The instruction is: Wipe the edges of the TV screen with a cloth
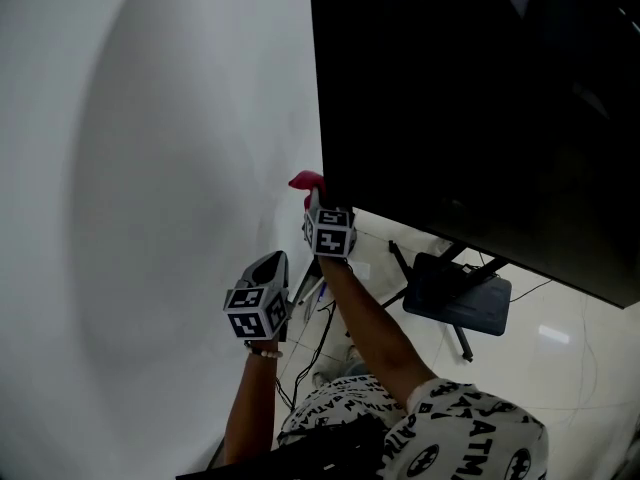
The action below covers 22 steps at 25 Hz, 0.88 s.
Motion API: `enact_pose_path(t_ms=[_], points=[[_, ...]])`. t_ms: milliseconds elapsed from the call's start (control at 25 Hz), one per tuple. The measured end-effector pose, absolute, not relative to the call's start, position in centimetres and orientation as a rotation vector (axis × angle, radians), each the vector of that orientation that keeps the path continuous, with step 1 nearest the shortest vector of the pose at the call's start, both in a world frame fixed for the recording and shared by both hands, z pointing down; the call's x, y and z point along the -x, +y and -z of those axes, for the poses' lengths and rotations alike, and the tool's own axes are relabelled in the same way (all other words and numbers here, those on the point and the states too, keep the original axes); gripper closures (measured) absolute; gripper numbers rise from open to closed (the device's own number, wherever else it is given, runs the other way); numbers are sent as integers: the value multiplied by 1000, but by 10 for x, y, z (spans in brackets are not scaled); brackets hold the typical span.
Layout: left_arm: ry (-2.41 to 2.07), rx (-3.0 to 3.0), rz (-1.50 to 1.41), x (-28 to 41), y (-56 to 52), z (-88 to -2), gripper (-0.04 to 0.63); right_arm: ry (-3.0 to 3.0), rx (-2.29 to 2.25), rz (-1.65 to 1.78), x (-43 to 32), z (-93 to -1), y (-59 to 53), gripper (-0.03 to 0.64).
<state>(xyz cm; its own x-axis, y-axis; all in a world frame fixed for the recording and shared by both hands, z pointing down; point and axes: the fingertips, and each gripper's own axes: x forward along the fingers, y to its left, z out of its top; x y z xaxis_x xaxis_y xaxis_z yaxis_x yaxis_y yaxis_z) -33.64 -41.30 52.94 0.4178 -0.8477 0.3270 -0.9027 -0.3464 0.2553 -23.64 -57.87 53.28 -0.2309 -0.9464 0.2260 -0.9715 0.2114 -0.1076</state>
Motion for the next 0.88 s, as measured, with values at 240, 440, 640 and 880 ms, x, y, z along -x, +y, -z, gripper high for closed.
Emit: enact_pose_path(t_ms=[240,440,640,880], points=[[-1481,-2320,-171,329,-415,-523,589,-2385,-1933,-316,233,-501,-582,561],[-1475,-2358,-138,329,-423,-505,589,-2398,-1953,-266,233,-465,-584,561],[-1482,-2422,-94,324,-434,-476,589,-2427,-1993,-226,229,-431,-583,563],[-1594,-2489,-37,325,-455,-424,589,-2492,-2023,-138,229,-373,-585,561]])
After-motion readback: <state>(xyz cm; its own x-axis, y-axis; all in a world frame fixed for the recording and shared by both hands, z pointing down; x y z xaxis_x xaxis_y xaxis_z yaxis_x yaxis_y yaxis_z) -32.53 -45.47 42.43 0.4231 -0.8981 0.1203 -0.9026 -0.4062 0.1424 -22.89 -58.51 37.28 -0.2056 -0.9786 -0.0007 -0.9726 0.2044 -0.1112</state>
